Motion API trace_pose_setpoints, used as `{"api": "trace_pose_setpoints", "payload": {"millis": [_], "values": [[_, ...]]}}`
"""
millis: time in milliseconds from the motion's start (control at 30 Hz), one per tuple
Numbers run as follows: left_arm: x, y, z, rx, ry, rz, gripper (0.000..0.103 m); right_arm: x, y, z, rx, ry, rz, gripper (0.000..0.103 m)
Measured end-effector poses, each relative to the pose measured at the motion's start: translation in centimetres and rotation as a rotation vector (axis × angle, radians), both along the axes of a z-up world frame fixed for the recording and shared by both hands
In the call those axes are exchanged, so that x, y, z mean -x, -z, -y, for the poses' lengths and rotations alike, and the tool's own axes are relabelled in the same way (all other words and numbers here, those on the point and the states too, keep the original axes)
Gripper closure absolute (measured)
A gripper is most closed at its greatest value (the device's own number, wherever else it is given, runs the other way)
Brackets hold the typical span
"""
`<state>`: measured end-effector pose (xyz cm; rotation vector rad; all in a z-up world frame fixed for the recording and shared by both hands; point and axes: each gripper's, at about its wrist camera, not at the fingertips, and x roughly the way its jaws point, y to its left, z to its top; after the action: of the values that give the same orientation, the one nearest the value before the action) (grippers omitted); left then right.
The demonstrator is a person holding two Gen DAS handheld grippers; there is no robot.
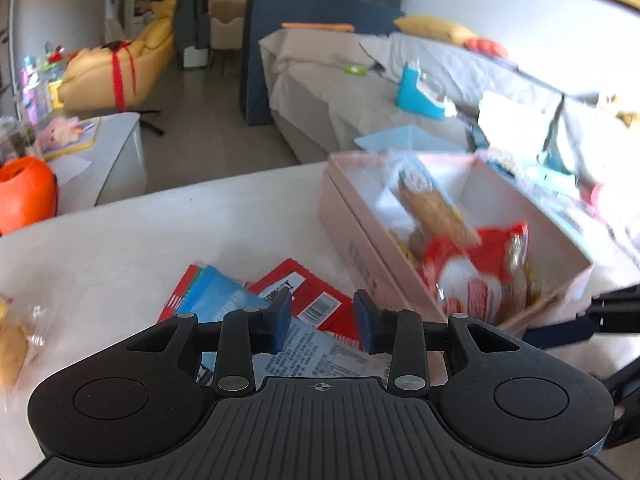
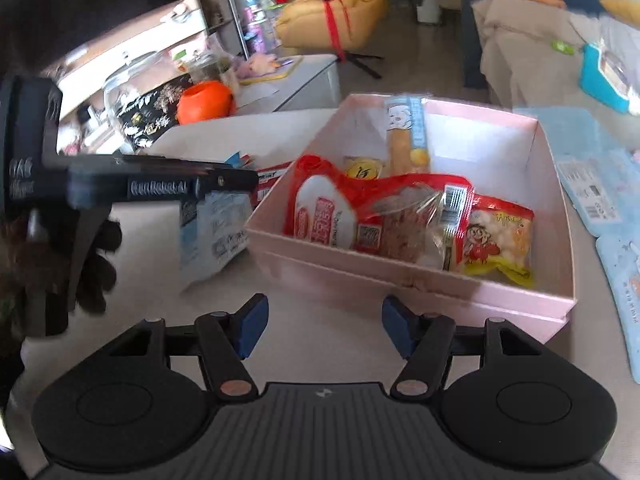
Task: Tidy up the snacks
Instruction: 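Release the jerky bag into the pink box while the left drops the bread-stick bag in, then move both grippers back over the red strip packets on the table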
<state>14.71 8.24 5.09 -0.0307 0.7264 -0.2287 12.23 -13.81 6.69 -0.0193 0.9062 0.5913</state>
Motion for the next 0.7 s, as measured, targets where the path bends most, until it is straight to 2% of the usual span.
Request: {"api": "trace_pose_setpoints", "payload": {"millis": [67, 200, 267, 367, 467, 533, 633, 700], "values": [[-0.3, 0.6, 0.1, -0.037, 0.027, -0.030, 0.071, -1.2, 0.3, -0.2, -0.051, 0.010, -0.023, 0.040], [1.4, 0.9, -1.2, -0.110, 0.060, -0.058, 0.073, -2.8, 0.7, -1.7, -0.056, 0.021, 0.007, 0.039], [2.7, 1.3, -2.5, -0.152, 0.045, -0.079, 0.073, -3.4, 1.1, -2.7, -0.073, 0.013, 0.003, 0.039], [4.1, 2.2, -4.6, -0.173, -0.001, -0.113, 0.072, -3.6, 1.0, -4.8, -0.105, -0.024, 0.008, 0.039], [4.6, 1.9, -6.4, -0.127, -0.064, -0.111, 0.072, -2.9, 0.4, -7.5, -0.073, -0.083, 0.062, 0.039], [4.5, 1.2, -7.3, -0.067, -0.108, -0.077, 0.072, -2.7, 0.2, -9.6, -0.029, -0.114, 0.088, 0.039], [3.3, -0.2, -7.6, 0.046, -0.136, -0.033, 0.072, -2.3, 0.6, -10.5, -0.010, -0.140, 0.061, 0.039], [1.2, -0.8, -6.7, 0.093, -0.127, -0.011, 0.072, -1.4, 1.0, -10.3, -0.005, -0.150, 0.058, 0.039]]}}
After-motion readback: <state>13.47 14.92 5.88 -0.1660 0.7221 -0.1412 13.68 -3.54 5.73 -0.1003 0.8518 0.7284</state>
